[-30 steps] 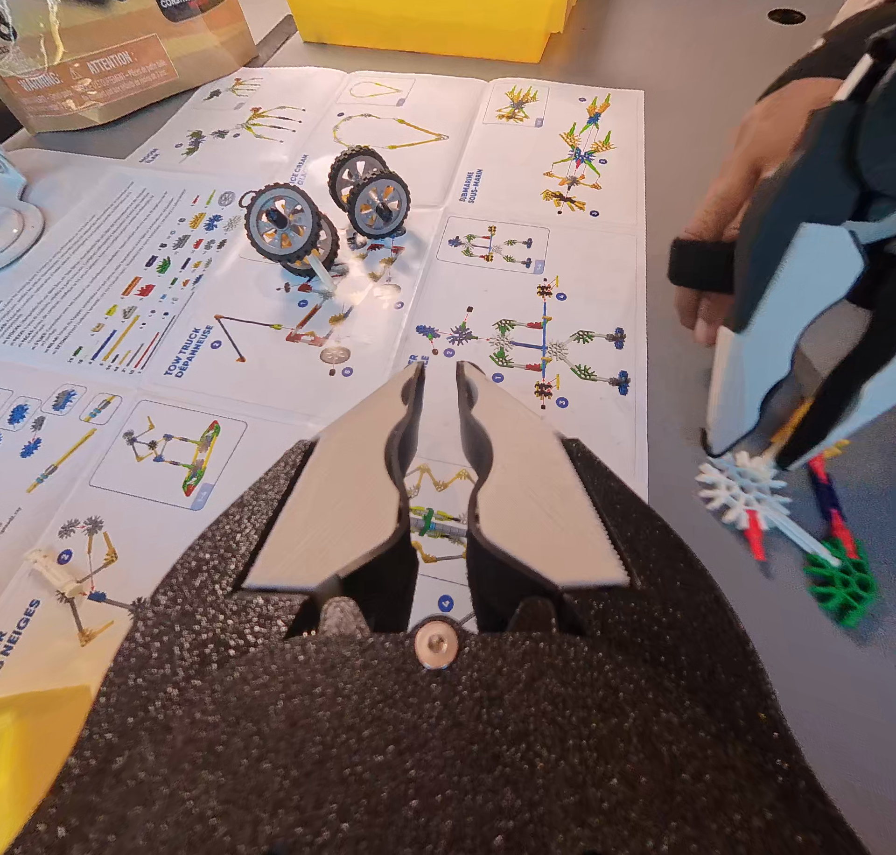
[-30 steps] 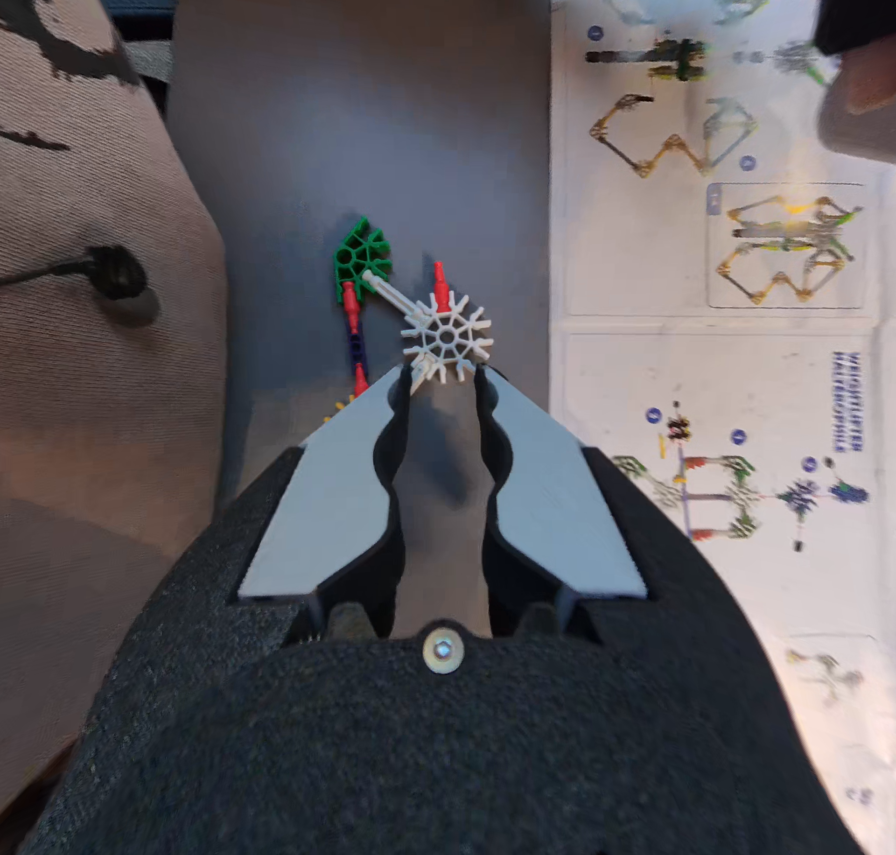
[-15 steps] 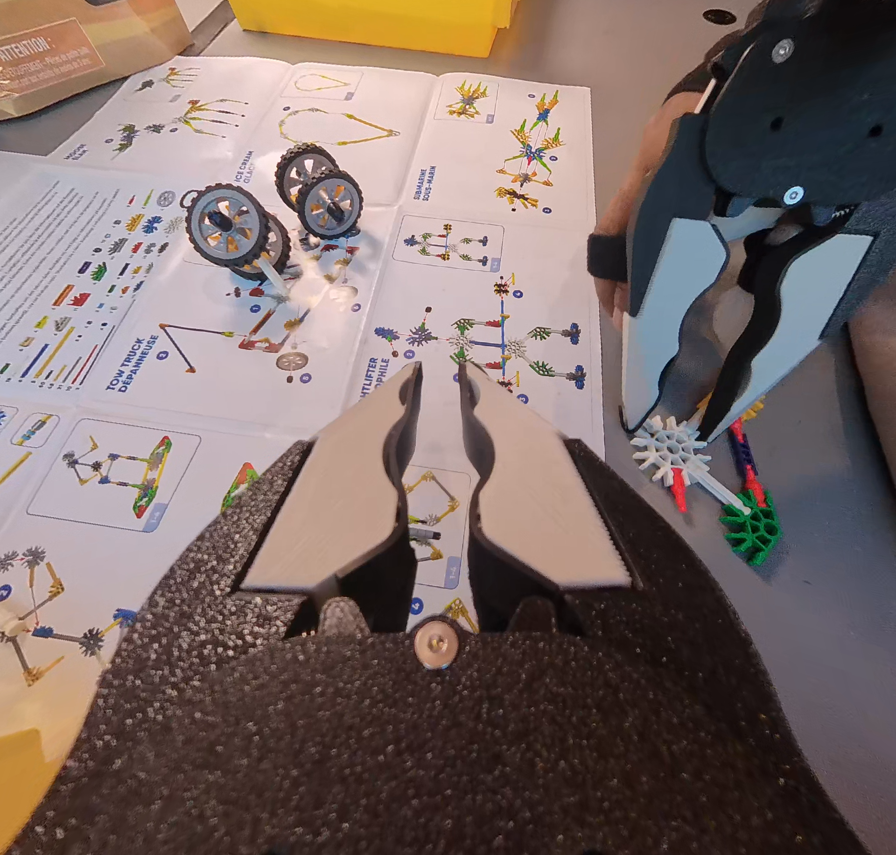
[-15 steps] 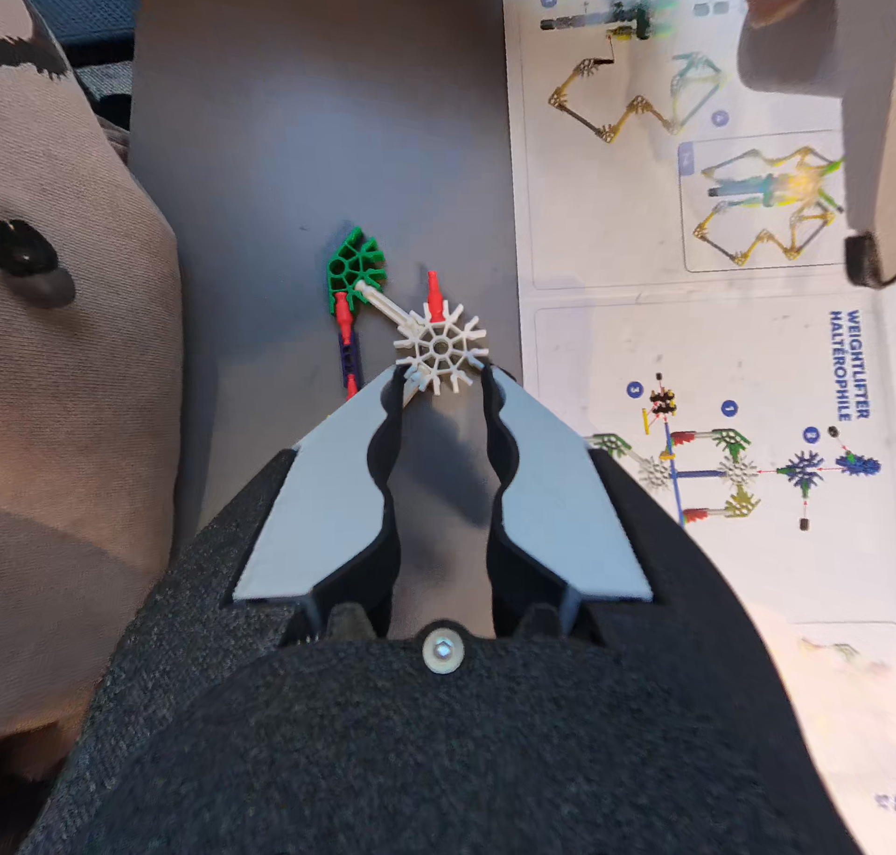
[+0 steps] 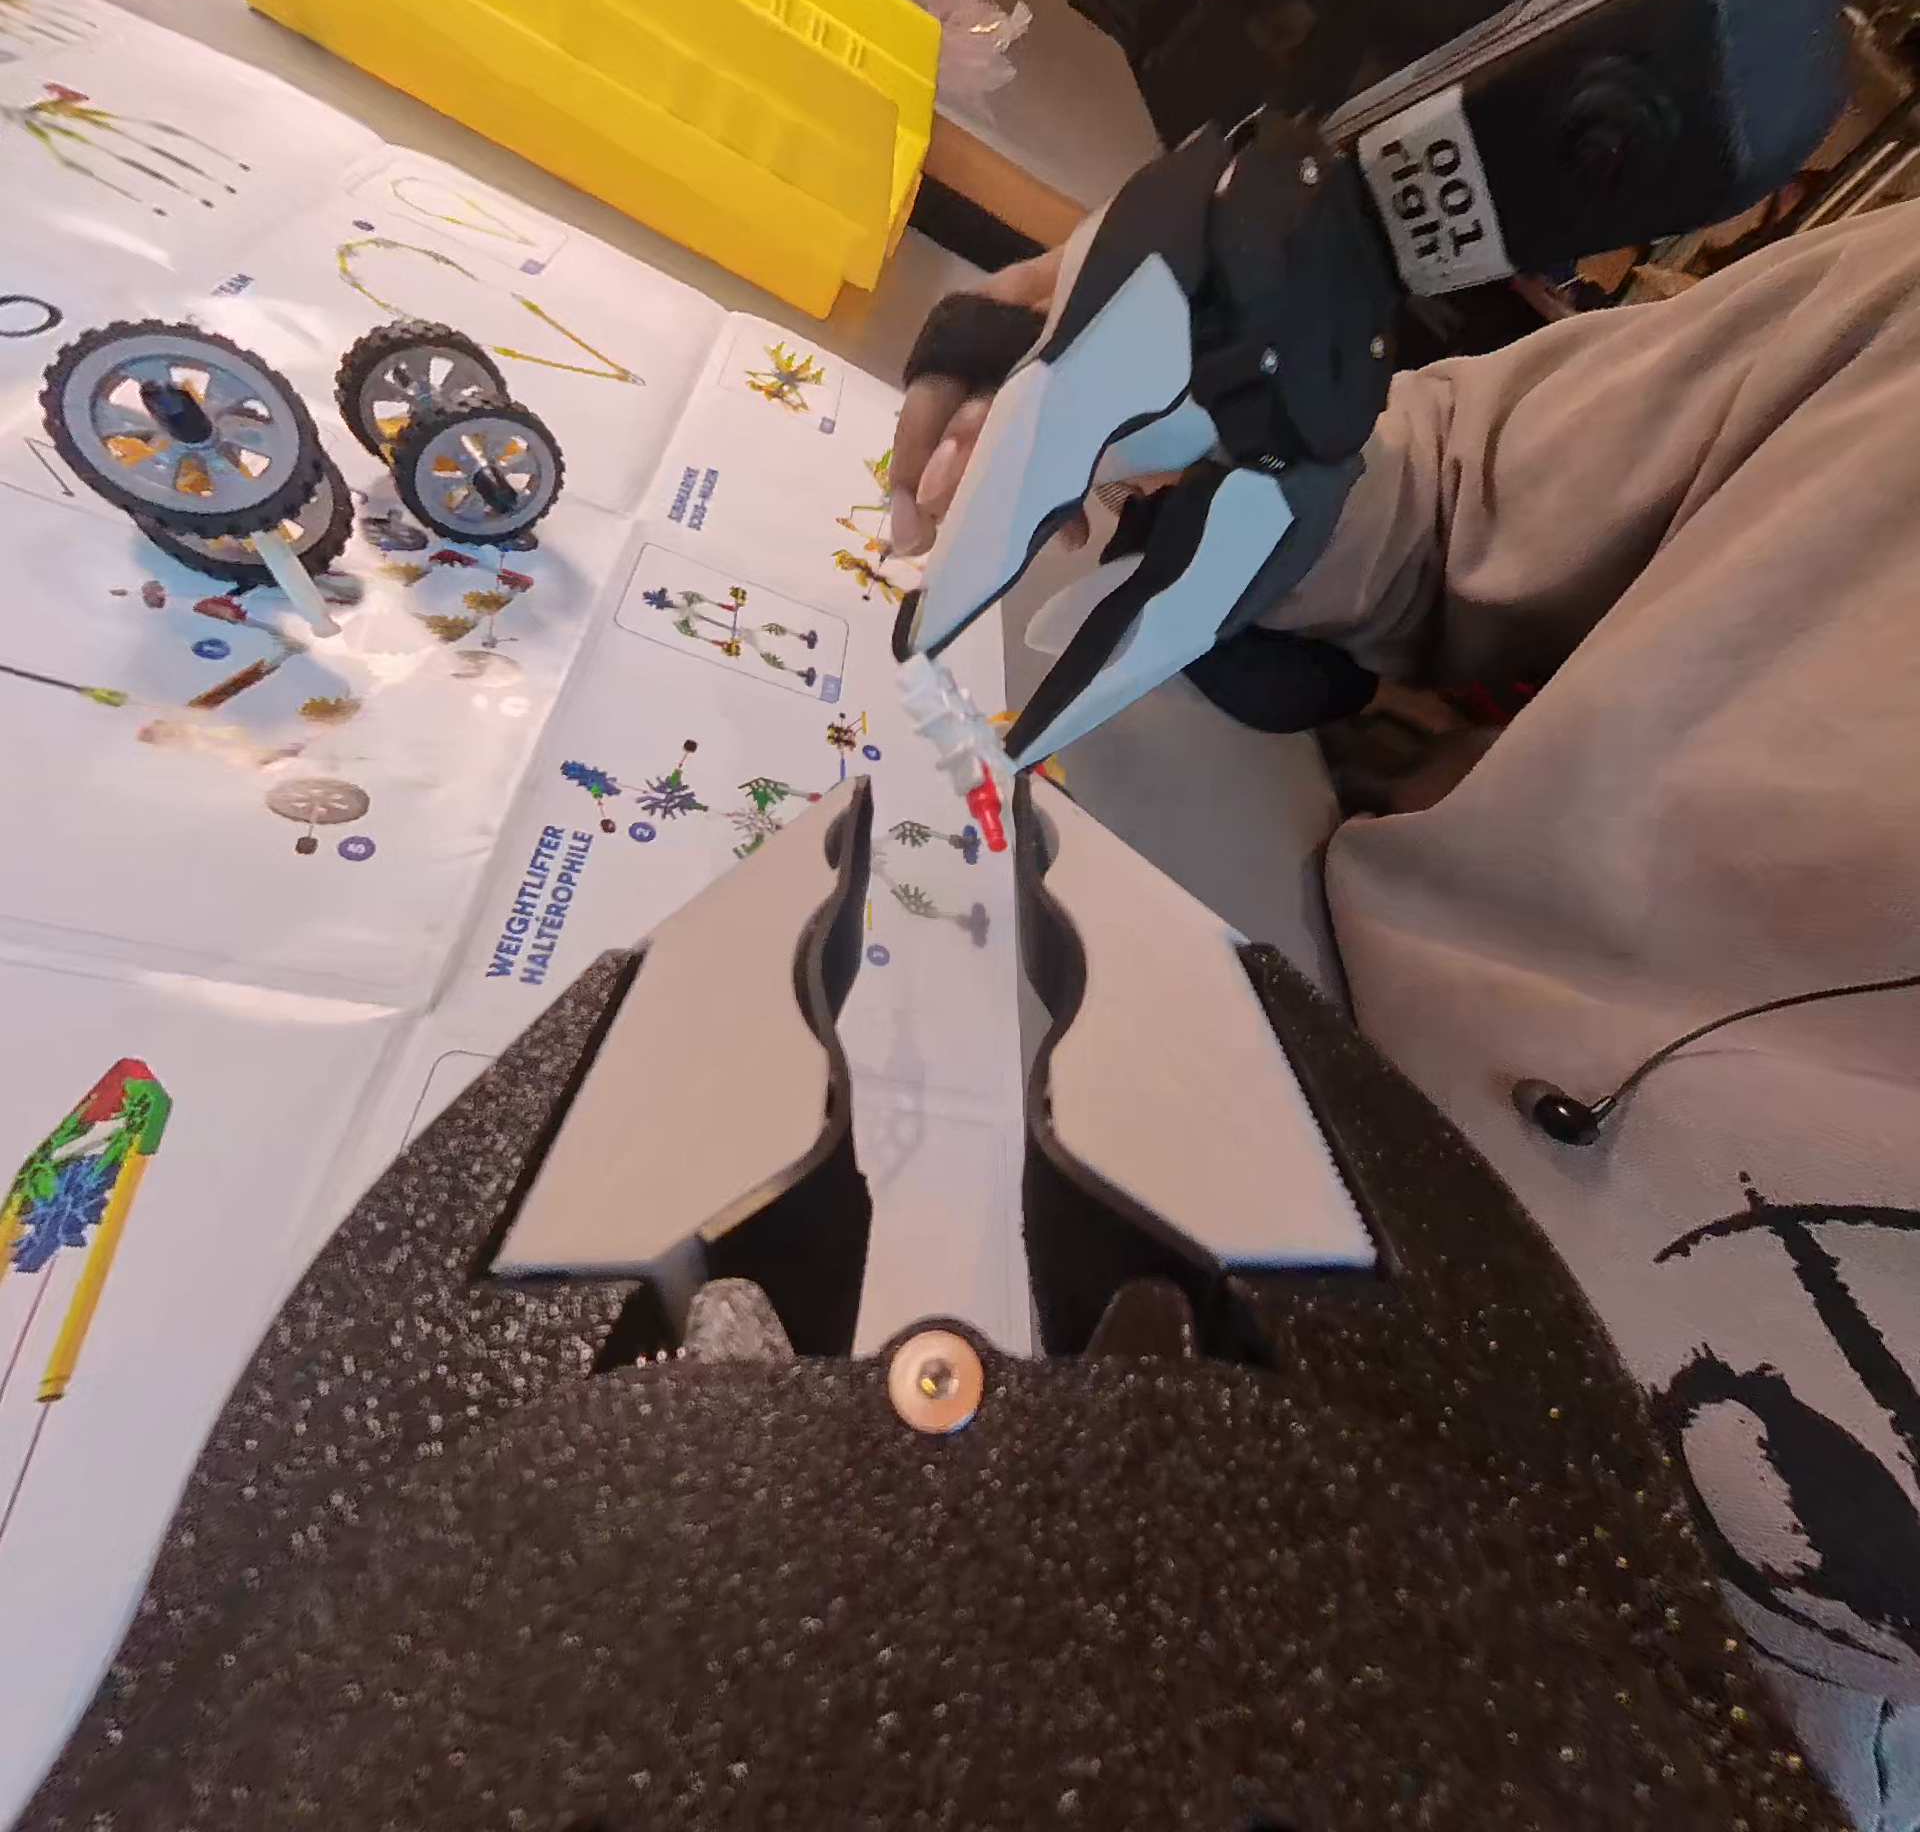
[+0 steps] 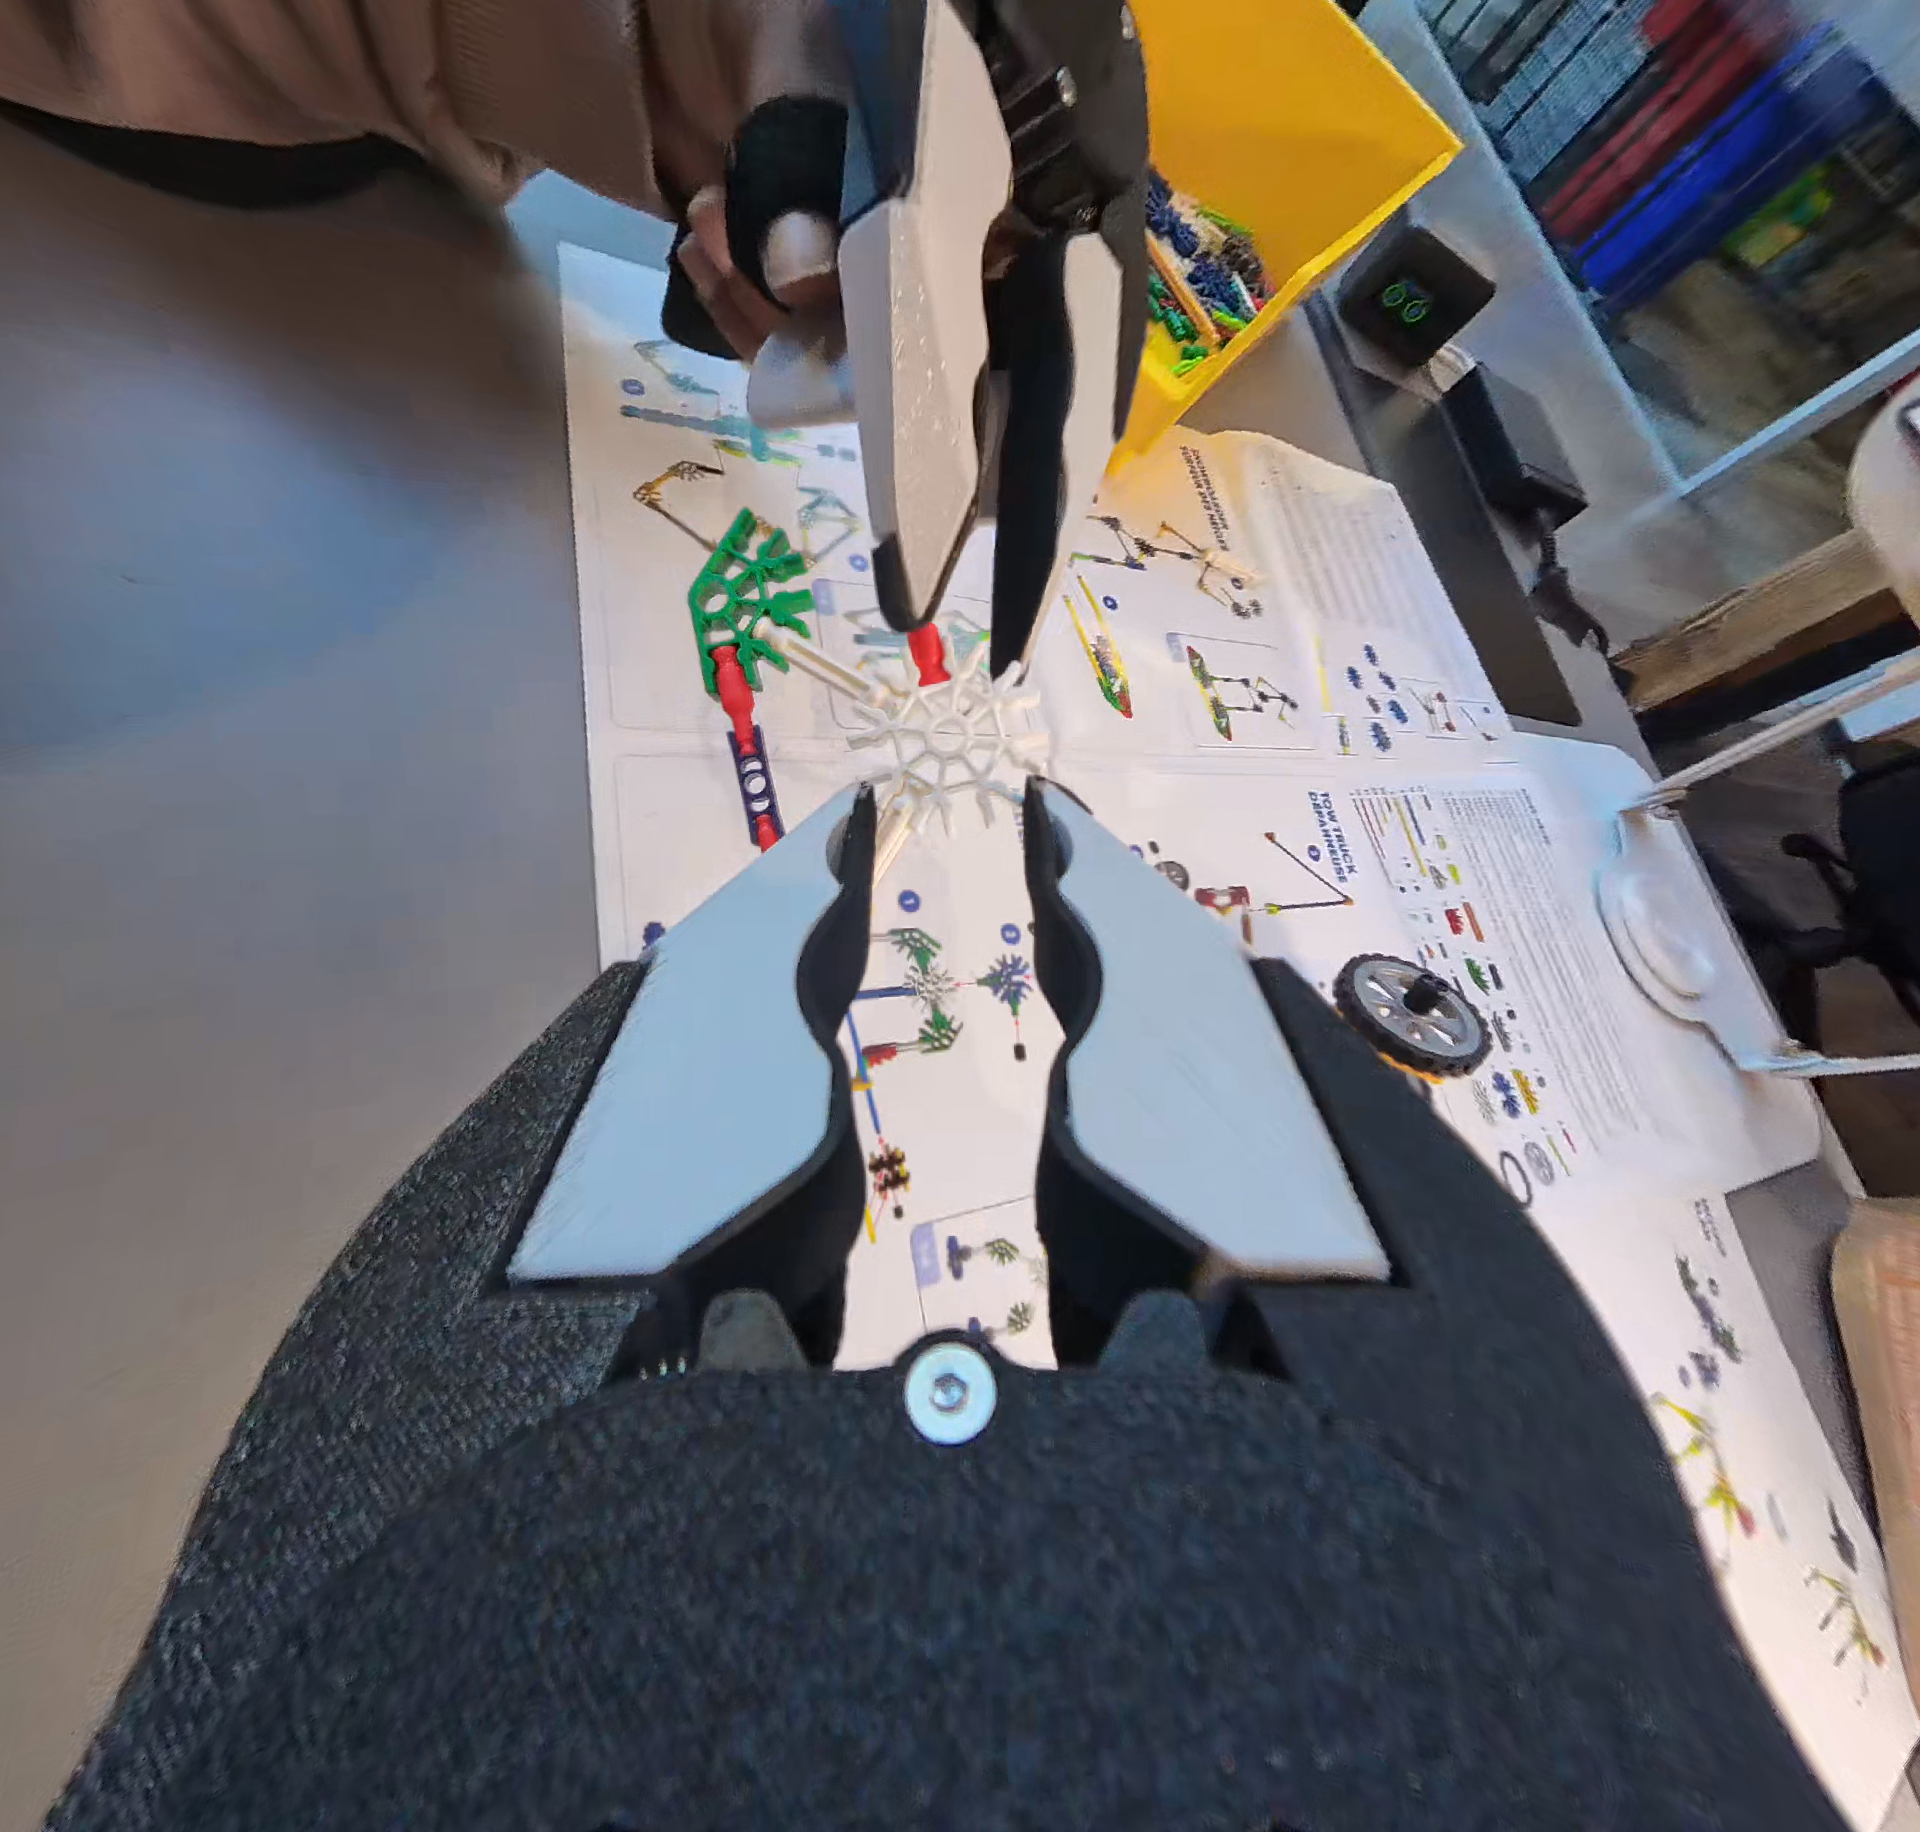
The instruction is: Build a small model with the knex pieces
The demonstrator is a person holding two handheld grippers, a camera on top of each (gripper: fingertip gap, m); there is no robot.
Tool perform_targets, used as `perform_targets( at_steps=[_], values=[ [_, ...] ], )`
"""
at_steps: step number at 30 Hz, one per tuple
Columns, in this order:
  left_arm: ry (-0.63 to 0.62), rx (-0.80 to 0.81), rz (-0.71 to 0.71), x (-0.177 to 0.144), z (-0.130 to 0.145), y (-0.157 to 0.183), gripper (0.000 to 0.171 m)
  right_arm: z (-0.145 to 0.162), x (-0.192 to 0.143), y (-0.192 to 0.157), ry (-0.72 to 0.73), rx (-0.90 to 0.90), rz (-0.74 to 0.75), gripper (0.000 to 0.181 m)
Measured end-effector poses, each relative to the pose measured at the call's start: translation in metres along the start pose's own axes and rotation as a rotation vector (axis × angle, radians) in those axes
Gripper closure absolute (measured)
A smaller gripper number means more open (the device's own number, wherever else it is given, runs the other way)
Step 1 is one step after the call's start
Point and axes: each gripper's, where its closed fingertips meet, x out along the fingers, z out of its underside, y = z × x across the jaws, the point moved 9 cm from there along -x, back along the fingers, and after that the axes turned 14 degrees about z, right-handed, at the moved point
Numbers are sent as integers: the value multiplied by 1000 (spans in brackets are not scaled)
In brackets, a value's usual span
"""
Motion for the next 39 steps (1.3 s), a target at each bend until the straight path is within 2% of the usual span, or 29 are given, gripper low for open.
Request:
perform_targets(
  at_steps=[1, 3, 7, 9, 10, 12, 14, 16, 17, 20, 32, 35, 39],
  values=[
    [-19, -11, -13, 3, 2, -2, 148, 0, 0, 1, 0, 10, 8, 155],
    [-24, -15, 4, 6, 4, -3, 166, 3, 1, 2, -7, -12, 35, 155],
    [-13, 20, -21, 6, 0, -2, 167, 4, 0, 5, 9, -11, 62, 155],
    [-16, 67, -26, 6, -3, 3, 168, 6, -1, 8, 40, 93, 7, 146],
    [-32, 108, -35, 7, -3, 5, 168, 6, -1, 10, 60, 199, -58, 133],
    [-58, 168, -1, 11, -3, 12, 168, 8, 0, 14, 104, 416, -208, 125],
    [-57, 191, 8, 15, -4, 15, 168, 12, 1, 15, 142, 515, -304, 134],
    [-70, 197, 13, 17, -4, 16, 168, 12, 0, 12, 171, 486, -339, 167],
    [-68, 192, 16, 17, -3, 16, 168, 12, -1, 12, 186, 464, -321, 176],
    [-42, 173, -9, 15, -6, 14, 168, 12, -1, 17, 174, 486, -290, 177],
    [-67, 214, -122, 18, -9, 14, 168, 19, 2, 22, 151, 553, -270, 177],
    [17, 194, -207, 18, -15, 10, 167, 19, 2, 30, 153, 600, -186, 177],
    [104, 165, -382, 21, -16, -1, 165, 20, 8, 29, 109, 533, 64, 177]
  ],
)
